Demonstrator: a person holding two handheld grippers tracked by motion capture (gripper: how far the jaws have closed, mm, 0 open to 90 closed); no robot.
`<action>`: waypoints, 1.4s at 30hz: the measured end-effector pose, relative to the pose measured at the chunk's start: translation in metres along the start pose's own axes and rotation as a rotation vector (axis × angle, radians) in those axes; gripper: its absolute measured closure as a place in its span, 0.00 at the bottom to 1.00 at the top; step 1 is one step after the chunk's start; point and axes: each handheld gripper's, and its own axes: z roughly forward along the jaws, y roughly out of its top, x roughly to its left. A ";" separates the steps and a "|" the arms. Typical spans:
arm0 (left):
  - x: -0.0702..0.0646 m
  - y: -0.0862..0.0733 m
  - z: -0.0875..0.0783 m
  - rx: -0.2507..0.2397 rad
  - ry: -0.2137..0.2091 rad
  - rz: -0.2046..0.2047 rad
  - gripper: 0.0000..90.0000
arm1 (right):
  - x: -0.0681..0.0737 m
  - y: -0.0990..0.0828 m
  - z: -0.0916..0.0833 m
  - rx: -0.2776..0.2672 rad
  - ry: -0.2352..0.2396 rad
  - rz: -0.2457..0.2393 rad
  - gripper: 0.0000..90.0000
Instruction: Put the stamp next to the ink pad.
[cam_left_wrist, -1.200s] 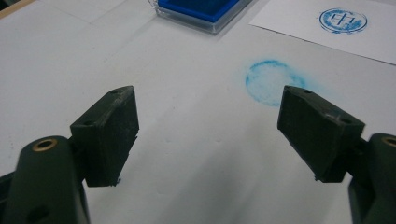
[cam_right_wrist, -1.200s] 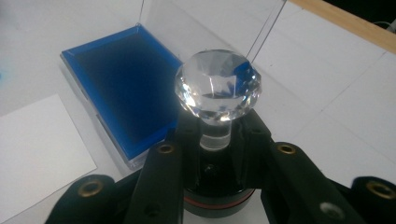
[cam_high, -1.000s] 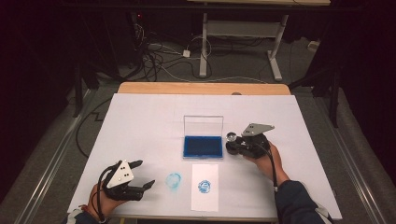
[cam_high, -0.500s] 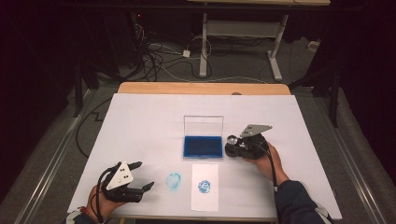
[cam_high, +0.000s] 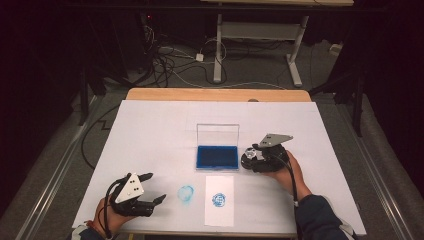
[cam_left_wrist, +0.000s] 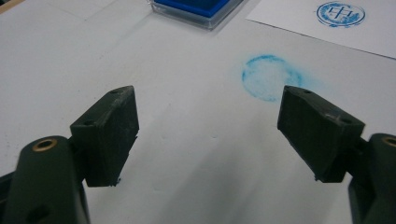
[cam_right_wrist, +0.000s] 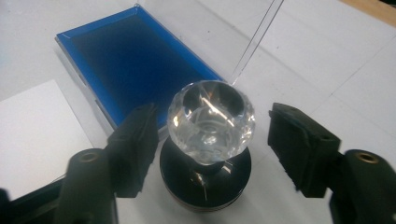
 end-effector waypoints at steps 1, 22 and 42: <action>0.000 0.000 0.000 0.002 0.000 0.002 0.22 | 0.000 0.000 -0.001 -0.003 -0.009 0.001 0.33; -0.001 0.002 0.002 0.008 -0.005 0.010 0.22 | 0.006 0.007 -0.018 -0.142 -0.087 0.003 0.20; -0.002 0.003 0.001 -0.003 0.015 0.015 0.22 | 0.021 0.019 -0.039 -0.200 -0.103 -0.053 0.20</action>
